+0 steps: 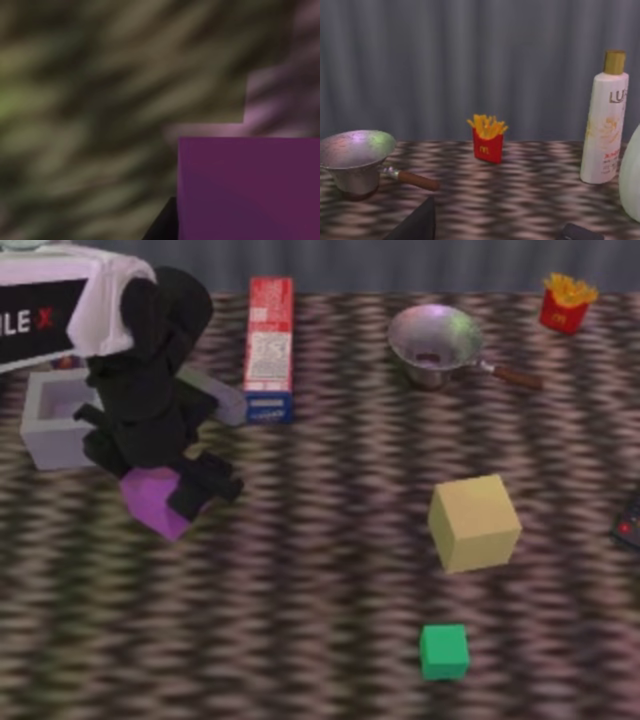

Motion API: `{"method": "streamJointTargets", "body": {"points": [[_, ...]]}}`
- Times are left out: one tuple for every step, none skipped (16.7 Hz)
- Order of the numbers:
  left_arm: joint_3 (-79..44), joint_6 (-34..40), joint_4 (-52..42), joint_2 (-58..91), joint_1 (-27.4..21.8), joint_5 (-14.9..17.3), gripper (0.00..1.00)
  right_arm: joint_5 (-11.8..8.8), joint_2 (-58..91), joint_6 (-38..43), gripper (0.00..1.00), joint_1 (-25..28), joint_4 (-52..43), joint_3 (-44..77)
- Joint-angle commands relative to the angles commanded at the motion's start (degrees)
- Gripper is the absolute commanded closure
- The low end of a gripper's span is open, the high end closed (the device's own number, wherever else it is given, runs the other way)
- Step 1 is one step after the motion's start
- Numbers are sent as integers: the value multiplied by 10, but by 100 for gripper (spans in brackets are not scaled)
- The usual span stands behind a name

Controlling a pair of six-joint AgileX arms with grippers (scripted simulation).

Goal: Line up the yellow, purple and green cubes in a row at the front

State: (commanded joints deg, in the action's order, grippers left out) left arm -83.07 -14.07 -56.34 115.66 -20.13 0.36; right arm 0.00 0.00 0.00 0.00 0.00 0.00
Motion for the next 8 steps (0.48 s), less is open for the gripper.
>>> {"method": "streamJointTargets", "body": {"points": [[0,0,0,0,0,0,100,0,0,0,0,0,0,0],[1,-1,1,2,-3,0,100,0,0,0,0,0,0,0],[1,0,1,2,-4,0,100,0,0,0,0,0,0,0],[-1,7,1,2,-7,0,100,0,0,0,0,0,0,0],[-3,19,0,3,-14,0,100,0,0,0,0,0,0,0],[-7,38,-2,4,-25,0,100,0,0,0,0,0,0,0],[-11,62,-5,6,-39,-1,100,0,0,0,0,0,0,0],[-15,93,-9,9,-55,-1,100,0,0,0,0,0,0,0]]}}
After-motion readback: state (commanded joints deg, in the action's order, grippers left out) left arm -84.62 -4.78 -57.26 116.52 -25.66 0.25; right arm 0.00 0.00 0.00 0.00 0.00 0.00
